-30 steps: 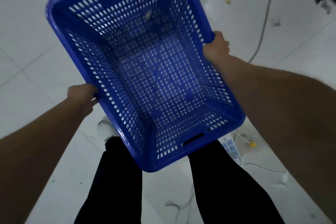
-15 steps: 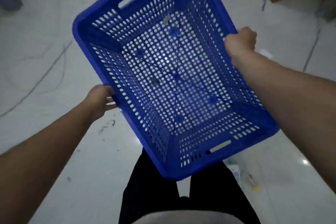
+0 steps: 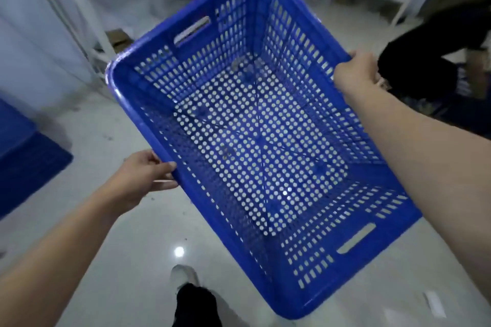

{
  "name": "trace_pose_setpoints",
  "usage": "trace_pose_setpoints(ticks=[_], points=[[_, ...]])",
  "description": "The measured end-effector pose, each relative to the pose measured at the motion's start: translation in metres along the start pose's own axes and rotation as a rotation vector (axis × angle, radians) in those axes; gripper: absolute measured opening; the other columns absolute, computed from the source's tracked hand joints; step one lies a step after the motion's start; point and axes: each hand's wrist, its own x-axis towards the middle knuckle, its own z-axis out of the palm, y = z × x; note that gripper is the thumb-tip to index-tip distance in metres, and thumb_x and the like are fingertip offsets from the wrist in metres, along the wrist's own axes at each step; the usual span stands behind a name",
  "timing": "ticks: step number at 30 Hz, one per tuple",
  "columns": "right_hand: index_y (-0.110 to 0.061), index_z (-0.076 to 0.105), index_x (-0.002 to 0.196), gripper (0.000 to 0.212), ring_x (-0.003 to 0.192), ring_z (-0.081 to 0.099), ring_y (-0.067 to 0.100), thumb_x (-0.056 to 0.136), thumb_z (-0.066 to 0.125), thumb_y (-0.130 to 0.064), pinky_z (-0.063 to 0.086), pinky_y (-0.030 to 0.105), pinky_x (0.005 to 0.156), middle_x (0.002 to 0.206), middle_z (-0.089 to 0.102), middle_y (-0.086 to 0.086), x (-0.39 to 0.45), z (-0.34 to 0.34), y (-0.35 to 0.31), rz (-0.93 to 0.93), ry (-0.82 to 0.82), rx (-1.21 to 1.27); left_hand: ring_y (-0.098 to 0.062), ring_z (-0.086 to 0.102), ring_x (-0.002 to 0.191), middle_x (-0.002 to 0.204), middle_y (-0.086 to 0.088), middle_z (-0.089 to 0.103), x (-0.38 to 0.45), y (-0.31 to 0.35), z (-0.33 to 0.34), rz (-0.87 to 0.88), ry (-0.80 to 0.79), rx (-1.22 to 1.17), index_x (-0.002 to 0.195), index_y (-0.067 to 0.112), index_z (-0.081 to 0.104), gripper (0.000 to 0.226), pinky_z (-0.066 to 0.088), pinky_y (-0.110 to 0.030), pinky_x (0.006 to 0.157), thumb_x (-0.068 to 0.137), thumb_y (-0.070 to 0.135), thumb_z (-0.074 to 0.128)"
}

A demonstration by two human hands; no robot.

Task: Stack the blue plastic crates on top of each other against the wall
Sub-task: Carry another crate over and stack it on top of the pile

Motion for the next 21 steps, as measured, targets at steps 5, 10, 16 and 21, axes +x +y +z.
trace_pose_setpoints(ticks=[5,10,16,21], points=[[-0.023,0.069,0.114,0.043,0.114,0.061,0.034,0.077,0.051,-0.014,0.044,0.035,0.101,0.118,0.069,0.012,-0.051,0.097,-0.156,-0.184,-0.122,0.012,-0.015,0.072,0.065,0.081,-0.008,0.071,-0.005,-0.024,-0.126,-0.011,0.115,-0.221,0.089,0.006,0.061,0.01,0.062,-0.032,0.067,0.09,-0.003,0.057],[-0.025,0.07,0.102,0.039,0.093,0.067,0.026,0.067,0.054,-0.016,0.054,0.041,0.092,0.098,0.071,0.007,-0.096,0.174,-0.278,-0.29,-0.237,0.086,-0.022,0.074,0.071,0.086,-0.013,0.073,-0.011,-0.038,-0.221,-0.019,0.22,-0.379,0.088,0.008,0.06,0.013,0.062,-0.032,0.067,0.089,-0.005,0.058],[-0.024,0.067,0.103,0.027,0.111,0.055,0.027,0.081,0.055,-0.014,0.046,0.032,0.097,0.088,0.053,0.003,-0.157,0.258,-0.416,-0.428,-0.4,0.13,-0.019,0.074,0.074,0.089,-0.012,0.074,-0.005,-0.041,-0.321,0.017,0.367,-0.465,0.092,0.006,0.06,0.009,0.061,-0.03,0.068,0.088,-0.003,0.059],[-0.021,0.071,0.091,0.023,0.108,0.06,0.027,0.08,0.055,-0.008,0.05,0.037,0.096,0.085,0.061,0.002,-0.192,0.349,-0.521,-0.557,-0.492,0.165,-0.016,0.073,0.066,0.082,-0.007,0.075,0.021,-0.042,-0.397,0.005,0.501,-0.502,0.09,0.006,0.062,0.009,0.061,-0.031,0.069,0.088,-0.003,0.059]])
